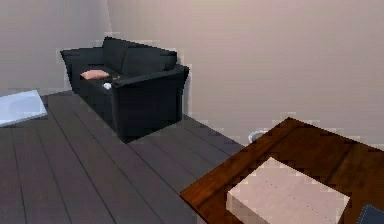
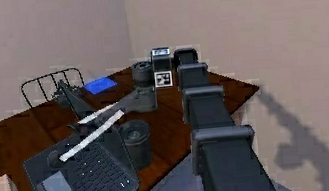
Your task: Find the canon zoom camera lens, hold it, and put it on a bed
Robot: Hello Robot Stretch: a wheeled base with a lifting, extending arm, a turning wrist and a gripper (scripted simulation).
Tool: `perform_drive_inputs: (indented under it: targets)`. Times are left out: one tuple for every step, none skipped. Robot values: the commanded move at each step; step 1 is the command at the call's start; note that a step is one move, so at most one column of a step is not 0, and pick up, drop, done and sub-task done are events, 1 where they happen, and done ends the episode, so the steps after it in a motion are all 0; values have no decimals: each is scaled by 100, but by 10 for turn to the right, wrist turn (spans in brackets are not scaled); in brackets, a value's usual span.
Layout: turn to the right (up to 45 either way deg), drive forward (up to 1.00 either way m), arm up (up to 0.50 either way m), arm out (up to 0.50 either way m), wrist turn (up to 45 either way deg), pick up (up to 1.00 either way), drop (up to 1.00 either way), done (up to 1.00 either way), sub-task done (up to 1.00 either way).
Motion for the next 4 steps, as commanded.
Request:
perform_drive_inputs:
  targets:
    - [0, 0, 0, 0, 450, 0, 0, 0, 0]
    - [0, 0, 0, 0, 150, 0, 0, 0, 0]
    - [0, 0, -18, 0, 0, 0, 0, 0, 0]
    - [0, 0, 0, 0, 0, 100, 0, 0, 0]
